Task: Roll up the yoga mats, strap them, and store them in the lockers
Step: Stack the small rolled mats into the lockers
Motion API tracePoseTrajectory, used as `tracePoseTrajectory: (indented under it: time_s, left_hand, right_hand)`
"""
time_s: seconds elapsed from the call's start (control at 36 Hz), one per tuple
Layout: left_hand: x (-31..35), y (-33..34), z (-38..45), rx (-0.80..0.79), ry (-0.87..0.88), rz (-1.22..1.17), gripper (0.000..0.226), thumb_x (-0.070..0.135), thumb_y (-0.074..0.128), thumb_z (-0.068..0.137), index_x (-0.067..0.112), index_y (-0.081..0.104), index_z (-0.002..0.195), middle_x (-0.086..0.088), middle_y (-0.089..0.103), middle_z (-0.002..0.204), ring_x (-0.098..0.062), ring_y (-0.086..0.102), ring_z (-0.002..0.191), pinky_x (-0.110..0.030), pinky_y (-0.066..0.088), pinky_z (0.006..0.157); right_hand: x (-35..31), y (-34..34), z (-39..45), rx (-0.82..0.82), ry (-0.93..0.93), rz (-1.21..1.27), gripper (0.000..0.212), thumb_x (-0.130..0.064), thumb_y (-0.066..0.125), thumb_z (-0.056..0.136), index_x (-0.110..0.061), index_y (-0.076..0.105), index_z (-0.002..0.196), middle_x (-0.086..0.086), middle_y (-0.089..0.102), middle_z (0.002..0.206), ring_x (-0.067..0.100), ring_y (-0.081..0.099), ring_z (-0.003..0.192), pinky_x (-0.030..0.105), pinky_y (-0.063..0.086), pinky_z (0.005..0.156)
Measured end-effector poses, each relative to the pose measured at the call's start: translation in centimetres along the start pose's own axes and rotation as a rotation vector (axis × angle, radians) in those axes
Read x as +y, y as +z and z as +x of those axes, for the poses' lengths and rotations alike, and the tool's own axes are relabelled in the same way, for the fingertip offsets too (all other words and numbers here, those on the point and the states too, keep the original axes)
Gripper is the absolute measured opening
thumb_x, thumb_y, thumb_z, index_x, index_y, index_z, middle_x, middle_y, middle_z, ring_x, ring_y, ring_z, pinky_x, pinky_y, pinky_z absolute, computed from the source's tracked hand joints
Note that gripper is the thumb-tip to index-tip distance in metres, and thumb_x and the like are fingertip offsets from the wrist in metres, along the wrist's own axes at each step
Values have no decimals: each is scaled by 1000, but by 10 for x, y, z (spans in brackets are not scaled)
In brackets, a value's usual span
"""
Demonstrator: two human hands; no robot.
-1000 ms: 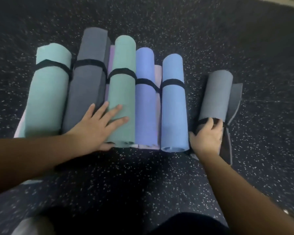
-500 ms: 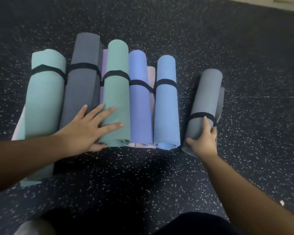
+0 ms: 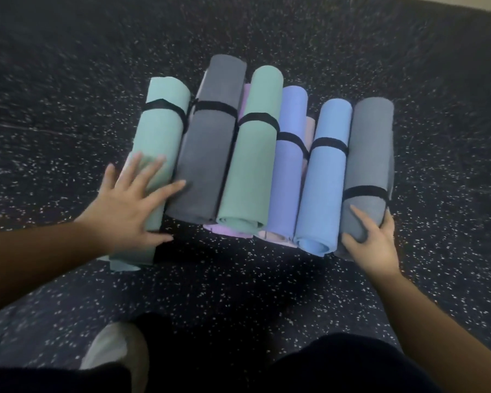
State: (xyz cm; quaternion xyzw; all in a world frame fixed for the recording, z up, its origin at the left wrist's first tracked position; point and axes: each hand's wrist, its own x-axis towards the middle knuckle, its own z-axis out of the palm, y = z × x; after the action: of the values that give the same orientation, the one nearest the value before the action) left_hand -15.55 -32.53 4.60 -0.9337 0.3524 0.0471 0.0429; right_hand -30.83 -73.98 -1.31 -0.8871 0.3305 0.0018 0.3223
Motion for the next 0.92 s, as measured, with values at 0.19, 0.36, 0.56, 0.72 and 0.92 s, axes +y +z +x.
tracePoseTrajectory:
  time_s: [0.19, 0.36, 0.56, 0.72, 0.92]
  left_hand:
    - [14, 6, 2, -227, -367, -374, 115, 33, 77, 76, 59, -14, 141, -1, -32, 153, -44, 28, 132, -48, 39, 104]
    - [24, -5, 10, -25, -381, -468, 97, -10, 54, 76, 49, 22, 145, 12, -15, 154, -40, 26, 133, -47, 41, 104]
    - [5, -40, 47, 295, -253, -516, 84, -7, 67, 71, 18, 33, 144, -13, 2, 158, -38, 18, 143, -45, 27, 113]
    - [-1, -45, 51, 167, -88, -549, 84, 37, 79, 73, 12, 35, 140, -5, 6, 162, -25, 21, 146, -39, 25, 116]
    - [19, -21, 47, -258, -53, -11, 108, 91, 43, 58, 64, -41, 120, -3, -49, 143, -48, -17, 141, -60, 18, 113]
  right_hand:
    - [-11, -2, -5, 76, -17, -25, 54, -18, 61, 85, -42, 54, 132, -2, 2, 161, 32, 37, 137, 49, 42, 105]
    - [-22, -15, -8, 95, -92, -20, 53, -17, 61, 86, -43, 54, 132, -2, 4, 162, 31, 35, 139, 49, 44, 103]
    - [-46, -29, -13, 85, -151, 15, 57, -25, 66, 86, -48, 48, 135, -6, 15, 161, 19, 35, 138, 39, 40, 100]
    - [-47, -31, -16, -49, -168, -28, 74, -39, 75, 80, -49, 36, 143, -9, -1, 162, 28, 46, 129, 37, 41, 98]
    - [-24, 0, -22, -272, -161, -105, 95, -49, 90, 52, -69, 31, 124, -15, -37, 151, 24, -6, 149, 42, 22, 120]
